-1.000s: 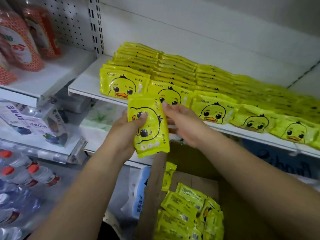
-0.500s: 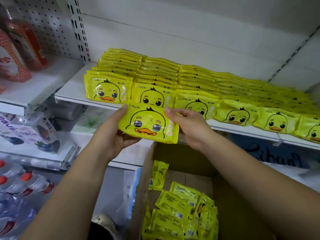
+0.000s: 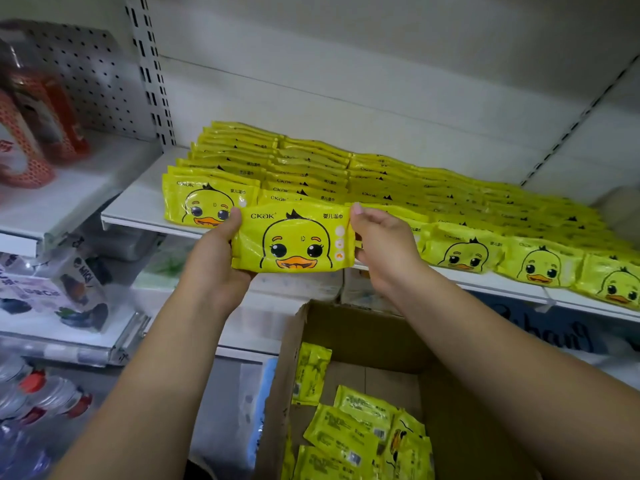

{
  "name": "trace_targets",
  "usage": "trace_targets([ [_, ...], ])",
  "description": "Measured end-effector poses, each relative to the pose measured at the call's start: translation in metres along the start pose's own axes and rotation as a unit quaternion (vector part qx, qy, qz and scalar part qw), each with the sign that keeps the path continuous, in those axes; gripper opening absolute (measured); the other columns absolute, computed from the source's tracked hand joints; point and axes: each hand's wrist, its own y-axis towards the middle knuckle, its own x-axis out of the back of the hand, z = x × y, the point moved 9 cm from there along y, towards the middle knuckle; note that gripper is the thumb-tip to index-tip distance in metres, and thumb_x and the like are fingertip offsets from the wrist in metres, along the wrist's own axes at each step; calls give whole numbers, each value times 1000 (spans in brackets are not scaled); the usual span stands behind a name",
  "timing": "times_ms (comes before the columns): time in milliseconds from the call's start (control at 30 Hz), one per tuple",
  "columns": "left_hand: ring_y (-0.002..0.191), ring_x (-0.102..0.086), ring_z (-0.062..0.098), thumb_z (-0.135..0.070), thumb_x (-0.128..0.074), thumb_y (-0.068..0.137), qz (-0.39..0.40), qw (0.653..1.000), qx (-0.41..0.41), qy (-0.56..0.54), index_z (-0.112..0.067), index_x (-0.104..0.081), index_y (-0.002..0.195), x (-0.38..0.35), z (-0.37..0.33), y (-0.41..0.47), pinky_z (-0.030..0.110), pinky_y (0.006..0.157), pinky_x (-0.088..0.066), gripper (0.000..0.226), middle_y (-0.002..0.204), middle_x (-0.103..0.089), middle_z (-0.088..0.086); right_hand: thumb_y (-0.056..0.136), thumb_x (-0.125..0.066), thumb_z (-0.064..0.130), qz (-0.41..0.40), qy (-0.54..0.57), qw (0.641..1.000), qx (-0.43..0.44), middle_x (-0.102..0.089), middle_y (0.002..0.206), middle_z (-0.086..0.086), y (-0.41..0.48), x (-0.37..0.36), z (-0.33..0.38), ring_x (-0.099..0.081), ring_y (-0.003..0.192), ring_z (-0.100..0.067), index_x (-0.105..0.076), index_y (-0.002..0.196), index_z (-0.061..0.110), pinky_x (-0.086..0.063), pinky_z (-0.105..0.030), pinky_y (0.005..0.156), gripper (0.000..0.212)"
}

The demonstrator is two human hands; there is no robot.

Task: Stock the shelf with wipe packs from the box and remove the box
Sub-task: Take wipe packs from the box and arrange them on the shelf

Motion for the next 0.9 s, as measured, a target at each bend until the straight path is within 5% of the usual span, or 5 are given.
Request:
trace_targets([
  [167,101,-75,21,-37,-50,105,2,999,8,-36,-20,-67,124,-1,-7,-5,41,80,-60,31,114,-77,3,102,-57,27,-56,-94,982,153,-51,57,4,-6,-4,34,-40,54,-8,-61,68,15,-35,-26,57,36],
  [367,85,-78,18,-41,-47,105,-31,994,-39,-100,-22,-67,116,11,-17,-7,35,56,-61,30,104,-79,2,100,-58,40,39,-57,995,75,-64,75,-1,-9,-31,18,-58,69,-16,-68,84,16,-57,-40,68,30],
  [467,79,-77,17,-43,-41,107,-29,990,-68,-116,-22,-67,115,15,-25,-10,33,51,-59,34,95,-80,0,103,-57,23,97,-69,990,73,-70,85,-2,-22,-43,12,-70,73,-13,-66,105,3,-62,-27,65,23],
  [733,101,-75,25,-41,-42,107,-91,984,-138,-68,-17,-65,128,56,-51,-13,44,76,-64,39,116,-76,6,103,-55,12,78,-122,981,130,-70,75,-9,-22,-75,25,-67,47,-11,-62,98,4,-52,-22,48,11],
  [900,88,-75,21,-38,-43,108,-111,976,-187,-10,-17,-70,110,88,-77,-14,44,83,-59,35,105,-78,6,96,-66,23,137,-261,932,212,-73,99,-3,-8,-130,37,-69,83,-17,-63,108,14,-56,-39,80,15],
])
